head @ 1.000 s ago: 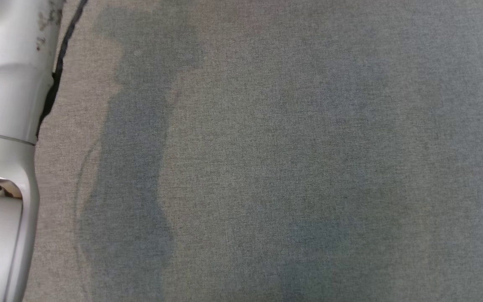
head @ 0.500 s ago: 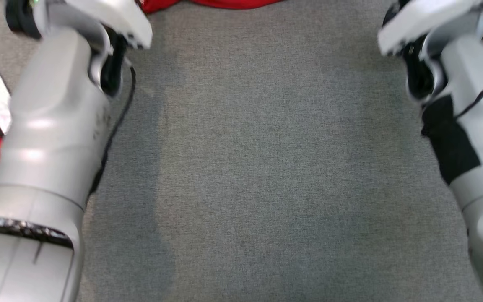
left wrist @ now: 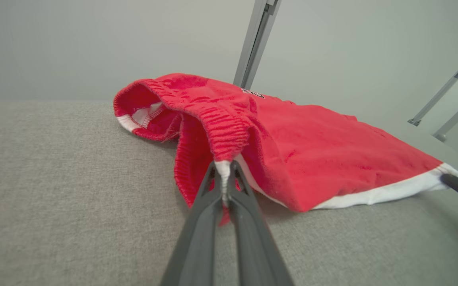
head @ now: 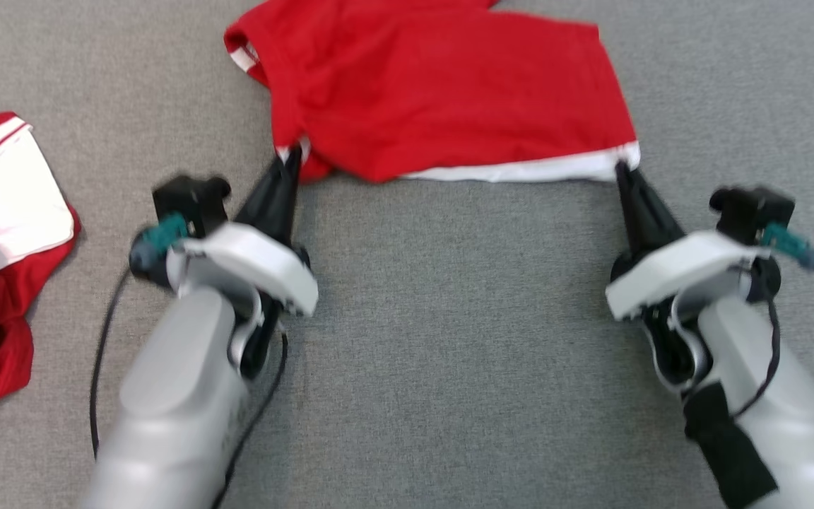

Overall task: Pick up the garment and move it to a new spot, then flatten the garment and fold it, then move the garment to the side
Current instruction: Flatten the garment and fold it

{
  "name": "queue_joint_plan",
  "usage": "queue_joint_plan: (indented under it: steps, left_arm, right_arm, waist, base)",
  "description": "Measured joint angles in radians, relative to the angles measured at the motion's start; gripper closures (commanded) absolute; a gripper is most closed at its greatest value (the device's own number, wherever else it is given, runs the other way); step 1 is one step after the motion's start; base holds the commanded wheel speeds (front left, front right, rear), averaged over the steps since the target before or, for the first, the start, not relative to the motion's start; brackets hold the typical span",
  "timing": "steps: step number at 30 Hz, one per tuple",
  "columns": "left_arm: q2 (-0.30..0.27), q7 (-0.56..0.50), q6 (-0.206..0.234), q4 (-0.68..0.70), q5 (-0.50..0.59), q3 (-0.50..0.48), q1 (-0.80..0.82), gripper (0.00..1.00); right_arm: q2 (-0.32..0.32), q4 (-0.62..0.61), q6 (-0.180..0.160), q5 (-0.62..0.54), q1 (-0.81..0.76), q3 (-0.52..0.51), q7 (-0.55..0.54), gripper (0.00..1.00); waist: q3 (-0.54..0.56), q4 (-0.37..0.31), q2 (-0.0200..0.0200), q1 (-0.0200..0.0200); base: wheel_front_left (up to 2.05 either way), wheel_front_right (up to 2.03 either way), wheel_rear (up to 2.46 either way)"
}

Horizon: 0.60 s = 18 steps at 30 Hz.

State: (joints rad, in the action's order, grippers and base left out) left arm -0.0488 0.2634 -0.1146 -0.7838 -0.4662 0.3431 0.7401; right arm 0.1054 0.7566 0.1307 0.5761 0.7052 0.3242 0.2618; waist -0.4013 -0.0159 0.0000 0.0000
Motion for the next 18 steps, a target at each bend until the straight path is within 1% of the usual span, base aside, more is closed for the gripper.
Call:
queue_joint_plan:
  steps: [3,6,7,12,15,18]
  left_arm:
    - [0.0,0.0,-0.004,0.071,0.025,-0.006,-0.108,1.0]
    - [-0.005,0.0,-0.008,0.155,0.051,-0.006,-0.213,1.0]
    - [-0.02,0.0,-0.009,0.215,0.061,-0.014,-0.279,1.0]
    - [-0.056,0.0,-0.008,0.349,0.08,-0.014,-0.451,1.0]
    - [-0.068,-0.01,0.004,0.422,0.08,-0.009,-0.542,1.0]
    - [-0.085,-0.041,0.034,0.518,0.073,-0.015,-0.619,1.0]
  right_arm:
    - [0.0,-0.079,0.0,-0.005,-0.104,-0.005,0.0,1.0]
    - [0.006,-0.159,0.0,-0.015,-0.209,-0.03,0.0,1.0]
    - [0.011,-0.216,0.0,-0.021,-0.276,-0.058,0.0,1.0]
    - [0.016,-0.354,0.0,-0.06,-0.466,-0.13,0.0,1.0]
    - [0.001,-0.451,0.0,-0.08,-0.591,-0.185,0.0,1.0]
    - [-0.021,-0.551,0.0,-0.102,-0.702,-0.218,-0.021,1.0]
  waist:
    - [0.032,-0.005,0.0,0.0]
    - [0.064,-0.008,0.0,0.0]
    - [0.084,-0.007,0.0,0.0]
    - [0.134,0.006,0.0,0.0]
    - [0.168,0.017,0.0,-0.0001]
    - [0.199,0.027,0.0,0.0]
  base:
    - [0.0,0.0,0.0]
    - [0.0,0.0,0.0]
    - [0.0,0.0,0.0]
    - [0.0,0.0,0.0]
    - [0.0,0.0,0.0]
    - [0.0,0.0,0.0]
